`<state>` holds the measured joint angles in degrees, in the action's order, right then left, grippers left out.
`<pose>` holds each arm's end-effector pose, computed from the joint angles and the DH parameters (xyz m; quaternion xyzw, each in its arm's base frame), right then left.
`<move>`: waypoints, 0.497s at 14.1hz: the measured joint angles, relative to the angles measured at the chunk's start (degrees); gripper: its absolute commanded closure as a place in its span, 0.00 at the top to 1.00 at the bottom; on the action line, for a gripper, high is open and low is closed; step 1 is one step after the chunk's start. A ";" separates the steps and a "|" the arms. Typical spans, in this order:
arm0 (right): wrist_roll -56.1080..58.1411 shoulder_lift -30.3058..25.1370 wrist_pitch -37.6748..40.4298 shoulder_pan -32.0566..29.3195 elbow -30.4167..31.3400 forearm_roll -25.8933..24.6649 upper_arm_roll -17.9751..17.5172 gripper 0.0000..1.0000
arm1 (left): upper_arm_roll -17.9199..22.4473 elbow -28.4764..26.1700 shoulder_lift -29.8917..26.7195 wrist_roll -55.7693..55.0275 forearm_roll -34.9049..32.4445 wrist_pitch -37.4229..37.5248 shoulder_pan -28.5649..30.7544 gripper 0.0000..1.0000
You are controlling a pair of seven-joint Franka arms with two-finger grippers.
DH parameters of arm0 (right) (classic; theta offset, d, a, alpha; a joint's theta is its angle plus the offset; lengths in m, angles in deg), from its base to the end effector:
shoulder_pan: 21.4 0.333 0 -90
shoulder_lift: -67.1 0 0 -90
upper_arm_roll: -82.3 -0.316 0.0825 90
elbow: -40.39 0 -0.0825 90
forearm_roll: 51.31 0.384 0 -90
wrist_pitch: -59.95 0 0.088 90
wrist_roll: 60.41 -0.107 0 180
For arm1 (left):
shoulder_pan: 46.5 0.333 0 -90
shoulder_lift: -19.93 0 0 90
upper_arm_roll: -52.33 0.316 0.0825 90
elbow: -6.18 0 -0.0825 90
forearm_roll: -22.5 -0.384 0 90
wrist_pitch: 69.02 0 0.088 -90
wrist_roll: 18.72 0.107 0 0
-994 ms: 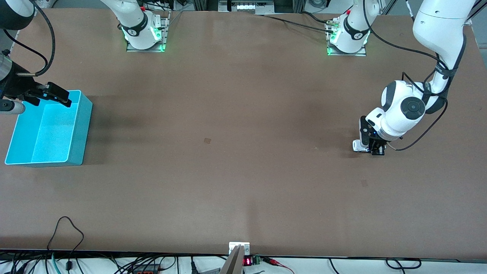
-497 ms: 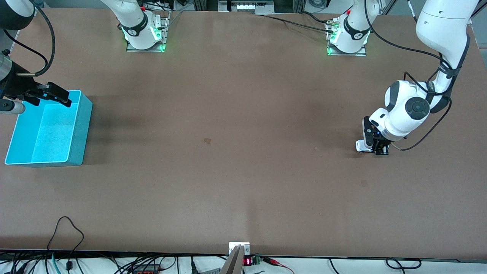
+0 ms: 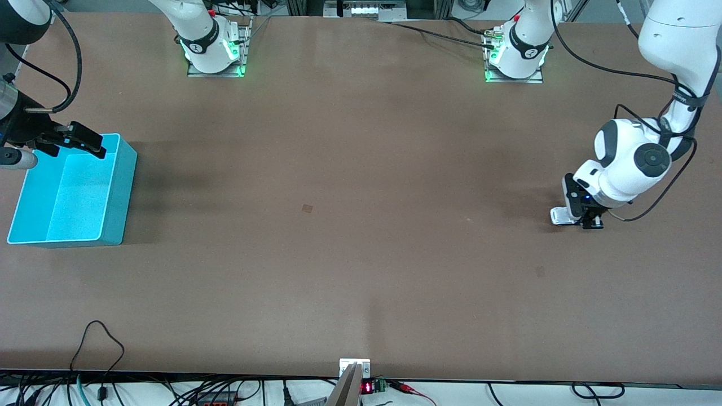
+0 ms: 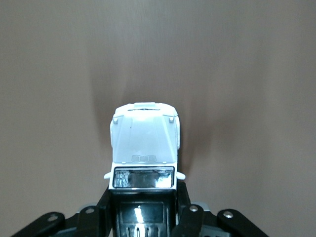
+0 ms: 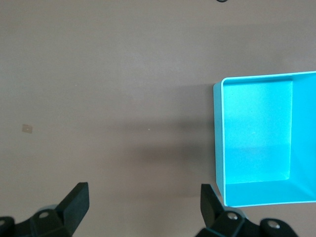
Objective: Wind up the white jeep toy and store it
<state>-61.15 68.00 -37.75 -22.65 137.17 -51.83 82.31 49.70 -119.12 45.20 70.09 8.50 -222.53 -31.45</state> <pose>0.5669 -0.0133 0.5711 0.9998 -0.0168 0.0002 0.0045 0.5512 0.1133 0.1872 -0.7153 0.6967 0.0198 0.0507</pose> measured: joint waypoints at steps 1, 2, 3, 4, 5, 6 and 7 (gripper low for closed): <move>0.00 -0.01 0.01 0.00 0.00 0.00 0.00 1.00 | -0.02 0.27 0.20 1.73 0.00 -0.03 1.26 0.15; 0.00 -0.01 0.02 0.00 0.00 0.00 0.00 1.00 | -0.02 0.62 0.43 3.47 0.00 -0.10 2.50 0.15; 0.00 -0.02 0.02 0.00 0.00 0.00 0.00 1.00 | -0.03 1.02 0.70 5.27 0.00 -0.14 3.69 0.15; 0.00 -0.02 0.03 0.00 0.00 0.00 0.00 1.00 | -0.03 1.42 0.96 6.91 0.00 -0.19 4.80 0.15; 0.00 -0.02 0.03 0.00 0.00 0.00 0.00 1.00 | -0.06 1.78 1.21 8.25 0.00 -0.29 5.83 0.16; 0.00 -0.03 0.04 0.00 0.00 0.00 0.00 1.00 | -0.08 2.08 1.39 9.16 0.00 -0.41 6.68 0.16; 0.00 -0.03 0.04 0.00 0.00 0.00 0.00 1.00 | -0.13 2.27 1.54 9.83 0.00 -0.56 7.35 0.16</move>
<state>-61.15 67.98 -37.71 -22.66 137.17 -51.83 82.31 49.57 -116.85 46.74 79.92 8.50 -223.08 -24.09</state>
